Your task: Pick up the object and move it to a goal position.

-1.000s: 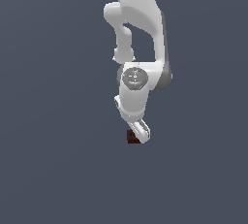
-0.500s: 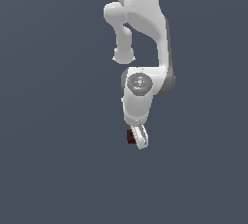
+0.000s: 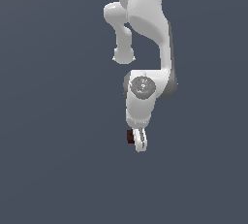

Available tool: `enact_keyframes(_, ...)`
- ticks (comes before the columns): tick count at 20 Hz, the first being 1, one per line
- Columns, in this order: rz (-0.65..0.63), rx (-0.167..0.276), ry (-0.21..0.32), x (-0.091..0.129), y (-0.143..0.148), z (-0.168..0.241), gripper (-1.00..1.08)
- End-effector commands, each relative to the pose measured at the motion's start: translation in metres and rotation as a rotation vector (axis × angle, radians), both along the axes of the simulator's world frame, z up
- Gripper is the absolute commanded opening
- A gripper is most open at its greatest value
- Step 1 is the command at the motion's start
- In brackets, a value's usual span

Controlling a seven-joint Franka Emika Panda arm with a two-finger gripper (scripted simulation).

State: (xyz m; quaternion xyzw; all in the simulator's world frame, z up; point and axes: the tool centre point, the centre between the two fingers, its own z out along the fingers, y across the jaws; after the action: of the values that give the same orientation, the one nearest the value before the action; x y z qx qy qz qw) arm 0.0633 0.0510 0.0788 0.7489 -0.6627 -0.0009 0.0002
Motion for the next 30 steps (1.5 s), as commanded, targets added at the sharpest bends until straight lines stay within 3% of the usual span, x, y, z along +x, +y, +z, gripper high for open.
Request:
enact_keyframes(1,-0.023,-0.001,-0.001,0.001,0.001,-0.001,1.00)
enact_keyframes(10,-0.036,-0.001,-0.001,0.001,0.002,-0.005,1.00)
enact_keyframes(24,-0.040,-0.001,-0.002,0.002,0.002,-0.052,1.00)
enact_keyframes(25,-0.040,-0.001,-0.002,0.002,0.002,-0.052,-1.00)
enact_keyframes(30,-0.040,-0.001,-0.002,0.002,0.002,-0.052,-1.00)
